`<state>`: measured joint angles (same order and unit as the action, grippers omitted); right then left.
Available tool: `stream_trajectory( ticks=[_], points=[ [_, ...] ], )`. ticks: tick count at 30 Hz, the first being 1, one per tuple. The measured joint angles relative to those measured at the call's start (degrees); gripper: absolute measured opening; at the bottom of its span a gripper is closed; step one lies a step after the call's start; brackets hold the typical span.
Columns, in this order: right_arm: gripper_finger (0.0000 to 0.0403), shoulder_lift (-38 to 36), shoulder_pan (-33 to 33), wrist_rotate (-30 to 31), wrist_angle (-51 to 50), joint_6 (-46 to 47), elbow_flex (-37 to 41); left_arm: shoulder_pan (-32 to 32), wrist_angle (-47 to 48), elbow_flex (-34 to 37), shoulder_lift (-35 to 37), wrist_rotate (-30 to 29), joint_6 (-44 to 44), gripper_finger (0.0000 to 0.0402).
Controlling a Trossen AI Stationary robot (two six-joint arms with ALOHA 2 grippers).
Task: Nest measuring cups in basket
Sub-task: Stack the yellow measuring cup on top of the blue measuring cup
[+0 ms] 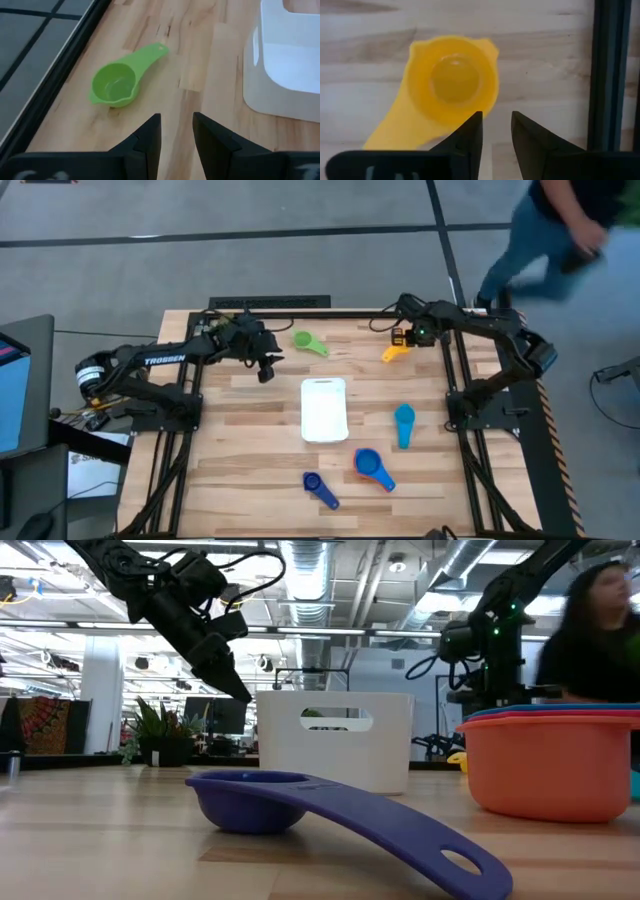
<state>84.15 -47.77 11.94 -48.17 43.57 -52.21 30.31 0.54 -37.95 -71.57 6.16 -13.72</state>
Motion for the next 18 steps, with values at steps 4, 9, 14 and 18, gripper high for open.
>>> stream_trajectory(
  ticks=[4, 9, 14, 18],
  points=[
    [0.0117, 1.35, -2.20, -0.31, 1.79, 0.08, 0.00, 1.73, 0.80, 0.00, 0.00, 1.13, -0.17, 0.0102],
    [0.0117, 3.96, -3.52, -1.30, 4.24, -0.48, 0.00, 3.44, 5.69, 0.01, -0.04, 1.10, -0.79, 0.0102],
    [0.0118, 7.56, -3.74, -3.06, 5.24, -0.99, 0.00, 4.11, 9.60, 0.02, -0.07, 1.09, -0.19, 0.0102],
    [0.0118, 9.66, -3.72, -3.11, 5.60, -1.42, 0.00, 4.09, 9.75, 0.02, -0.07, 1.13, -0.15, 0.0102]
  ],
)
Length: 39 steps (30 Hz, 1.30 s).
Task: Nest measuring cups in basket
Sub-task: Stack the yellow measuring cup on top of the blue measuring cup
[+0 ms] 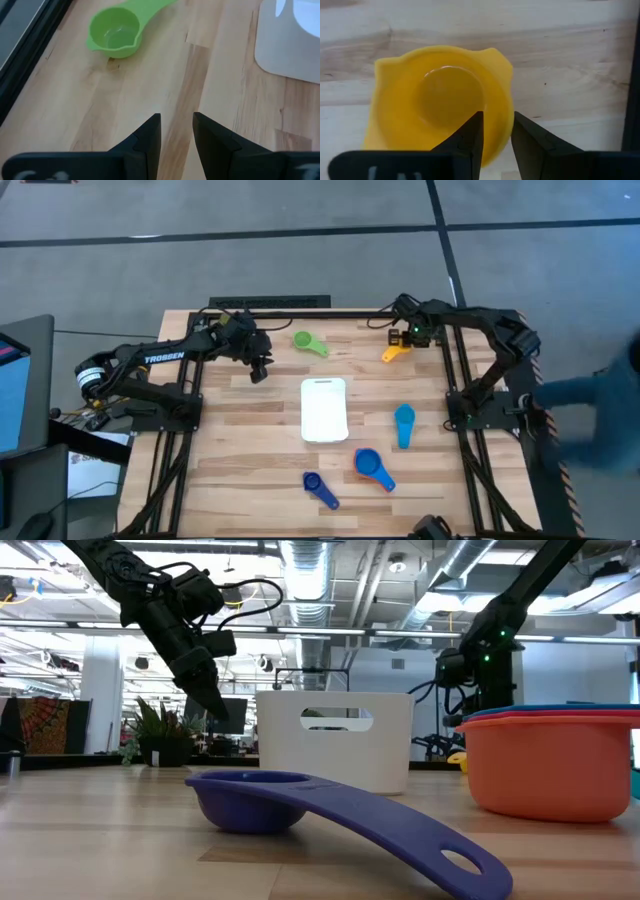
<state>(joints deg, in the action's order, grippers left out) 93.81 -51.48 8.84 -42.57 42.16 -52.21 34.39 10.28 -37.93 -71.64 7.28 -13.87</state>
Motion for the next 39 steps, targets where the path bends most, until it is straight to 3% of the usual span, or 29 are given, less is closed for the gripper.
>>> stream_trajectory(
  ticks=[7, 14, 27, 31, 39],
  points=[
    [0.0110, -0.31, 0.54, 0.09, 1.49, -2.83, 0.00, 0.00, 0.33, 0.00, 0.00, -0.03, 0.07, 0.0102],
    [0.0016, -6.78, 6.37, 0.42, -0.10, -9.72, 0.00, 0.00, -1.09, 0.00, 0.00, -0.02, 1.17, 0.0102],
    [0.0009, -22.84, 35.63, -3.85, -5.33, -19.06, -1.92, -2.08, -2.62, 0.00, 0.00, 4.10, 6.70, 0.0102],
    [0.0006, -21.50, 45.14, -9.11, -1.41, -16.55, -3.40, -3.97, -4.87, 0.00, 0.00, 4.07, 7.35, 0.0102],
    [0.0006, -11.90, 60.23, -12.26, -5.06, -6.93, -9.91, -5.53, -12.28, 0.00, 0.00, 1.81, 7.76, 0.0102]
  ],
)
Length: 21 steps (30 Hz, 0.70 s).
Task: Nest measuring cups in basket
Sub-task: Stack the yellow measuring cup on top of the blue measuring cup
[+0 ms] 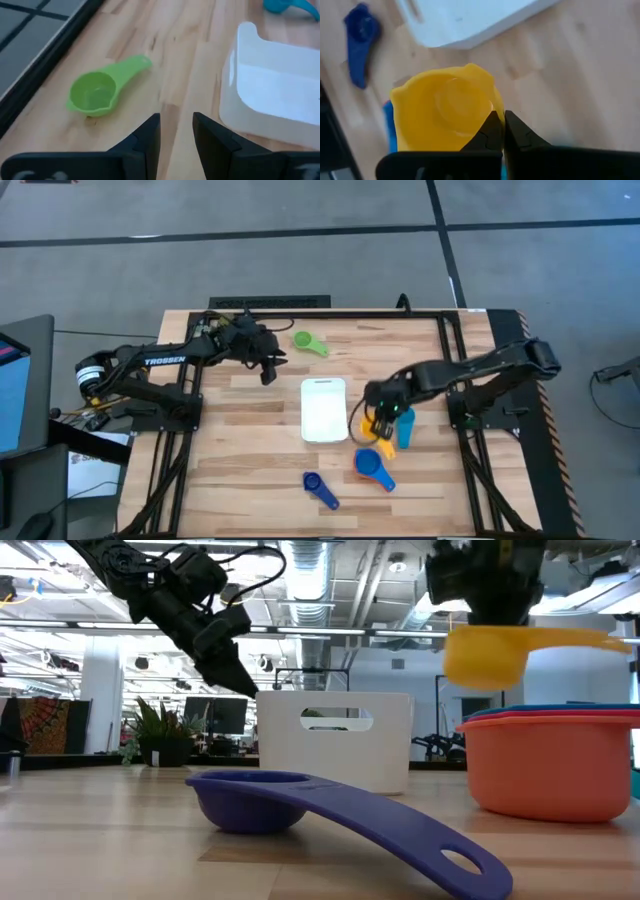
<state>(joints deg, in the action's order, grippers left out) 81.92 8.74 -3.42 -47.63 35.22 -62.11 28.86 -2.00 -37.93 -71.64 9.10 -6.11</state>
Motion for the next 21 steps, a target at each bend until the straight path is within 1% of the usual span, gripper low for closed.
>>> stream_trajectory(
  ticks=[4, 8, 10, 14, 16, 21],
  points=[
    [0.0006, 4.66, 5.38, -0.03, -1.90, 2.24, -3.98, 0.02, -0.58, 0.00, 0.00, -0.74, 1.25, 0.0102],
    [0.0006, 8.74, 8.78, 0.11, -1.64, 2.27, -6.51, 0.00, 0.01, 0.00, 0.00, -2.13, 1.22, 0.0102],
    [0.0006, 10.90, 9.80, 0.23, -2.06, 2.27, -7.59, 0.02, -0.62, 0.00, -0.43, -3.51, 0.98, 0.0102],
    [0.0006, 14.34, 11.49, 0.07, -2.81, 0.95, -9.89, 0.15, -0.68, 0.00, -1.07, -3.78, 0.52, 0.0102],
    [0.0007, 15.72, 11.87, -0.69, -3.11, -0.69, -10.58, 0.13, 0.23, 0.00, -1.18, -3.69, -0.01, 0.0102],
    [0.0017, 17.95, 12.38, -2.89, -3.44, -2.76, -12.24, 0.07, -0.82, 0.02, -2.37, -3.95, -0.47, 0.0103]
  ],
)
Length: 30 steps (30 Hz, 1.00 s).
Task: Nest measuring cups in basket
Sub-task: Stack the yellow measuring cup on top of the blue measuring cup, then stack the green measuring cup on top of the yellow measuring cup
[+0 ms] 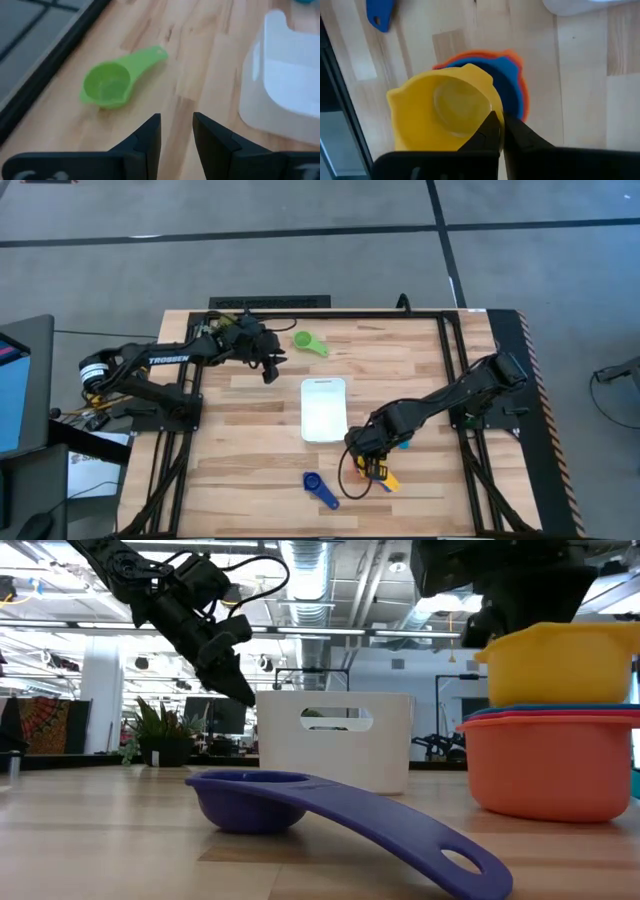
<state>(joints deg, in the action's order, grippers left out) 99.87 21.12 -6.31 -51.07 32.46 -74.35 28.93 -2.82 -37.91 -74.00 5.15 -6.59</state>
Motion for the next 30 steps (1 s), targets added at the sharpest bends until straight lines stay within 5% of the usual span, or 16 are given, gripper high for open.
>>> stream_trajectory(
  ticks=[22, 30],
  points=[
    [0.0126, 0.57, -0.63, 0.30, -2.19, -0.03, -0.50, 0.11, -2.42, -0.04, -0.19, -7.43, -0.13, 0.0102],
    [0.0164, 0.50, -4.12, 1.00, -9.33, -1.46, -2.36, 1.92, -10.98, -0.03, -2.65, -8.46, 0.77, 0.0102]
  ],
)
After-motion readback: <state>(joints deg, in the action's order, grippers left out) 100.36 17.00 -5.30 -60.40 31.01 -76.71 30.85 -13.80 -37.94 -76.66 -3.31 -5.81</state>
